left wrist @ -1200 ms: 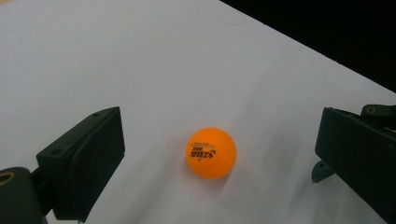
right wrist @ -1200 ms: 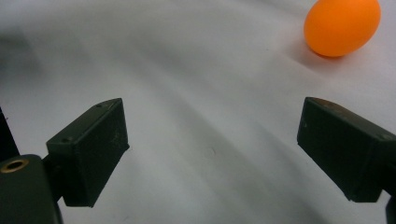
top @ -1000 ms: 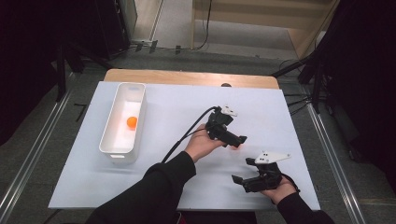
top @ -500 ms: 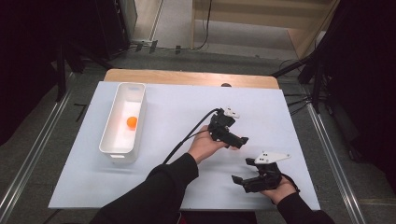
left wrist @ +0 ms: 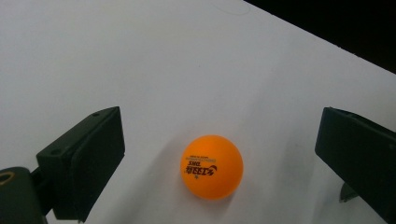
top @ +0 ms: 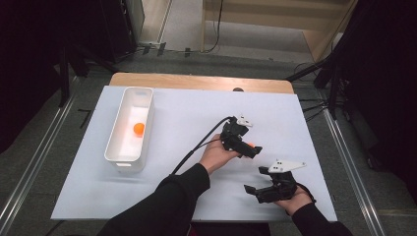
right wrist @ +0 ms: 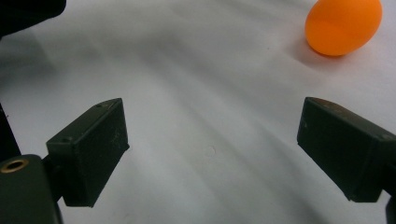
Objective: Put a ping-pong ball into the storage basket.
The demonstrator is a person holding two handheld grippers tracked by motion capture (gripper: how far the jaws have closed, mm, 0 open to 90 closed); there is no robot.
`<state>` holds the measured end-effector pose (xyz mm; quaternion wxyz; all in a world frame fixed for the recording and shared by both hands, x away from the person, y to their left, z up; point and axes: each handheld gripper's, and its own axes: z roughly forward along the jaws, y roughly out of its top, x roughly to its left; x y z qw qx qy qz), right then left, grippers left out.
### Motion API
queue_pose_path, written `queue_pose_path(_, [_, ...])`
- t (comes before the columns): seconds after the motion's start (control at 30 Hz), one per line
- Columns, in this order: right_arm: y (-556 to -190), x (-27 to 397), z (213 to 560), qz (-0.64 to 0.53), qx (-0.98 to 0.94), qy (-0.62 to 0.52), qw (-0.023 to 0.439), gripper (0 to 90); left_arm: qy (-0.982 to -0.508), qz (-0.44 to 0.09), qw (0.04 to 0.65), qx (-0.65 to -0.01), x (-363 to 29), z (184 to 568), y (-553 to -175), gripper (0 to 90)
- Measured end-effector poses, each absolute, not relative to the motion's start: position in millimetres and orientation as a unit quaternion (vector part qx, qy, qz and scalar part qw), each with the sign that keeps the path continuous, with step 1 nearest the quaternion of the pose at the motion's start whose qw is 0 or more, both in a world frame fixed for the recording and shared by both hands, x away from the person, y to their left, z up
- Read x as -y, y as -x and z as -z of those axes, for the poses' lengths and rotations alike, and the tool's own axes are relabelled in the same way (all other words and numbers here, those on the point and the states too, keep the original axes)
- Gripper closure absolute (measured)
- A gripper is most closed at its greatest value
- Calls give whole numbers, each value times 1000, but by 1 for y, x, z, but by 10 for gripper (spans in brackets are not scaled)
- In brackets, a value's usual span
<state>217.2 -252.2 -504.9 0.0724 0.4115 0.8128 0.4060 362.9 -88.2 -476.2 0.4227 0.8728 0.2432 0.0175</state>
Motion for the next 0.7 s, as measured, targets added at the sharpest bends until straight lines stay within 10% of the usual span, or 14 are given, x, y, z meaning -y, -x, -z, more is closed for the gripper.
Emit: queue_pose_path(0.7, [-217,251,505,-403,-814,-412,70,73,-877,-17,415,-243,93,494,-360,19])
